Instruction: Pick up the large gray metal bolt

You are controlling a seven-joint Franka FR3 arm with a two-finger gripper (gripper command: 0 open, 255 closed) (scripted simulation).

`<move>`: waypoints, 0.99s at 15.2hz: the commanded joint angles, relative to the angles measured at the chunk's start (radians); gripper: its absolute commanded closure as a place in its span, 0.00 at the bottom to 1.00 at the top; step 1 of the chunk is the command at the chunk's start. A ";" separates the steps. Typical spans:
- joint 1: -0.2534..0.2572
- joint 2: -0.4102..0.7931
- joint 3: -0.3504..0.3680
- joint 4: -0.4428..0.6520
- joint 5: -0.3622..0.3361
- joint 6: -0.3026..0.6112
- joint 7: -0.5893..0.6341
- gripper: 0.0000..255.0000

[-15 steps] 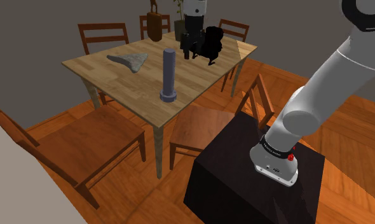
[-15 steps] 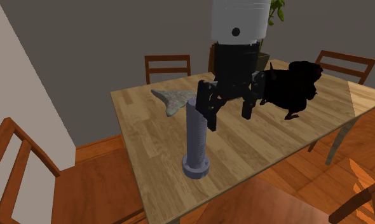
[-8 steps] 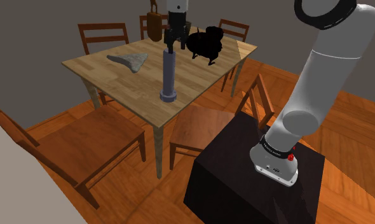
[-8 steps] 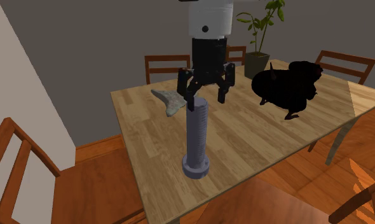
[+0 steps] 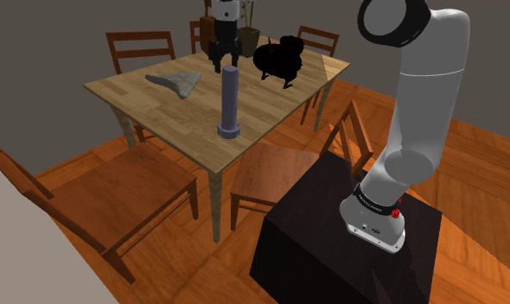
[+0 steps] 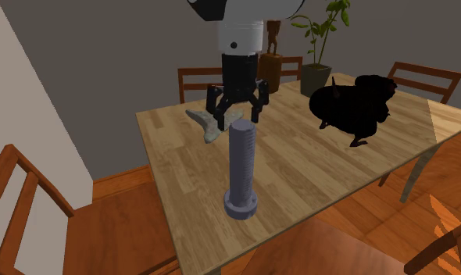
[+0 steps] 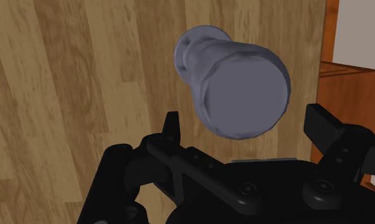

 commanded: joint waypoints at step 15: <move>0.000 0.006 0.000 -0.053 0.000 0.059 -0.002 1.00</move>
